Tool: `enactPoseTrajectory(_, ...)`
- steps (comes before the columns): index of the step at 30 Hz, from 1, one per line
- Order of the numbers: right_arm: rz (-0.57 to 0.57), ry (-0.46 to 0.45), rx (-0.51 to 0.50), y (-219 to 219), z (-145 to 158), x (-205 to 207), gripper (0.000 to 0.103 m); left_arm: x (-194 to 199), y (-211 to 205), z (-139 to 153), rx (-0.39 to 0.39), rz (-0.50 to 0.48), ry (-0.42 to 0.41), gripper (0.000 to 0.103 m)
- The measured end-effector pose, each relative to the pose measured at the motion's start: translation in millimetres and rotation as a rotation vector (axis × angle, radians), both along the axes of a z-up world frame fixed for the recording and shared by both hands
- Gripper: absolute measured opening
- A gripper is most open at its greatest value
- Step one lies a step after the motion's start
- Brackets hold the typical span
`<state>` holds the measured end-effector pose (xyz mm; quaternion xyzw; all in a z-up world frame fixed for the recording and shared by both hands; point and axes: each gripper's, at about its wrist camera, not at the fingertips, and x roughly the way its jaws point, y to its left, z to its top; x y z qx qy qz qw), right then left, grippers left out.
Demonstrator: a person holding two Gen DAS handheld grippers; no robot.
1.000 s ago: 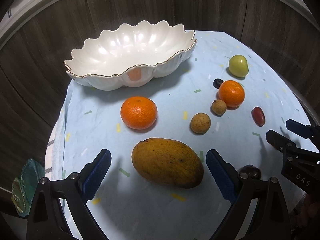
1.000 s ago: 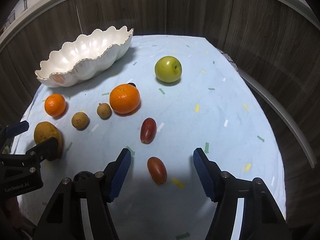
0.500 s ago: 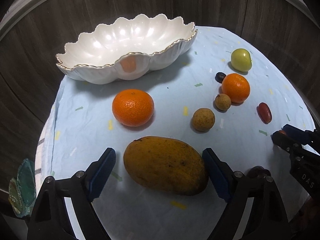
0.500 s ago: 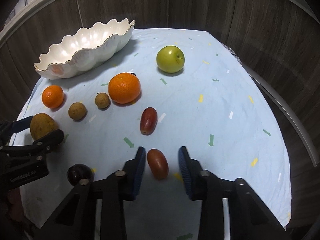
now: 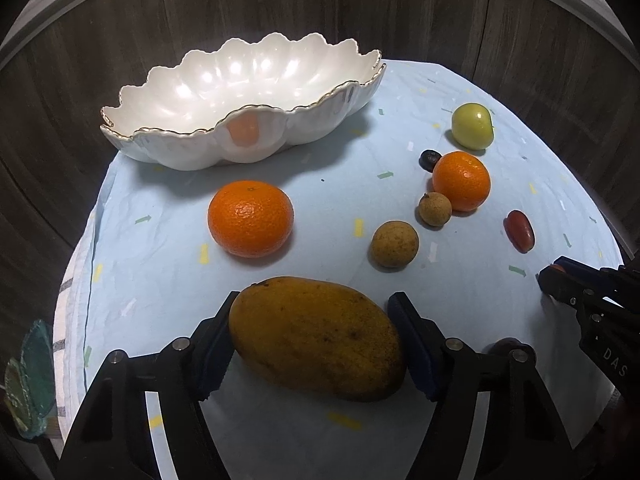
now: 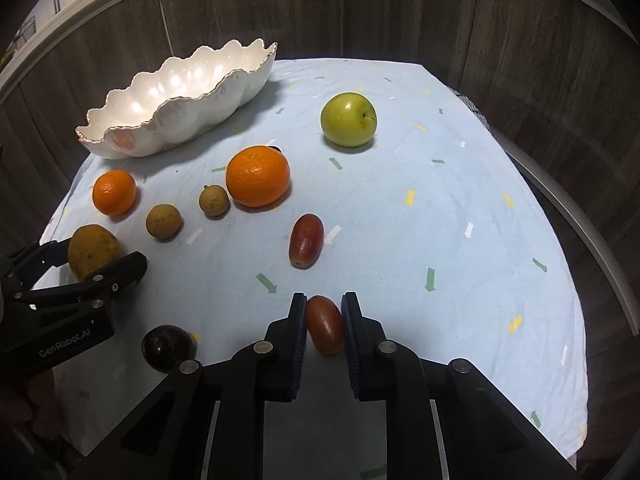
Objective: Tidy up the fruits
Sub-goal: 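Close the left tool on the mango while the right tool closes on the red-brown date, then lift and carry the mango with the left tool over the bowl while the right tool carries the date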
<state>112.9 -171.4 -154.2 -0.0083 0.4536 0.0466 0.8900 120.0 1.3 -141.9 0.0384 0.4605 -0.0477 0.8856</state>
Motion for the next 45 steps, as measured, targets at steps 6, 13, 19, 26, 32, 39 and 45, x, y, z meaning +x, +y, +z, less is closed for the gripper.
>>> enactPoseTrajectory(6,-0.015,-0.016,0.002,-3,4,-1,0.019,-2,0,4,0.004,0.002,-0.006,0.071)
enactPoseTrajectory(13,-0.016,-0.04,0.006,-4,11,-5,0.019,-7,0,16,0.004,0.004,-0.032,0.07)
enactPoseTrajectory(19,-0.024,-0.07,0.014,-6,21,-9,0.019,-14,-4,34,0.009,-0.001,-0.067,0.07)
enactPoseTrajectory(26,-0.021,-0.112,0.018,-5,36,-13,0.019,-21,-4,50,0.017,0.004,-0.094,0.07)
enactPoseTrajectory(32,-0.025,-0.141,0.029,-5,48,-16,0.019,-26,-5,65,0.022,0.006,-0.121,0.07)
enactPoseTrajectory(39,-0.026,-0.166,0.048,-7,63,-18,0.019,-29,-4,82,0.019,0.011,-0.15,0.069)
enactPoseTrajectory(45,-0.026,-0.177,0.066,-6,75,-17,0.019,-29,-3,97,0.01,0.016,-0.178,0.069)
